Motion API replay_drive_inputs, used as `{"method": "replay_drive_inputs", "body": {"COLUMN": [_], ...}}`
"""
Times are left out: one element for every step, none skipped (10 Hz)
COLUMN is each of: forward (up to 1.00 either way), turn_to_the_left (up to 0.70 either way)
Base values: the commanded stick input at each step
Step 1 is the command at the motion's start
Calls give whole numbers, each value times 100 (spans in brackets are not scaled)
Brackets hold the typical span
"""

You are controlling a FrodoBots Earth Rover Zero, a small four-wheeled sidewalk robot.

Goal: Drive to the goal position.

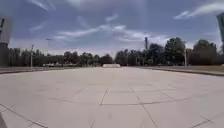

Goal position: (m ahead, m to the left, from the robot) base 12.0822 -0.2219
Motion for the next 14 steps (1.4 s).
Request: {"method": "replay_drive_inputs", "body": {"forward": [53,53,53,53,53,53,53,53,53,53,53,53,53,53], "turn_to_the_left": [0,0,0,0,0,0,0,0,0,0,0,0,0,0]}}
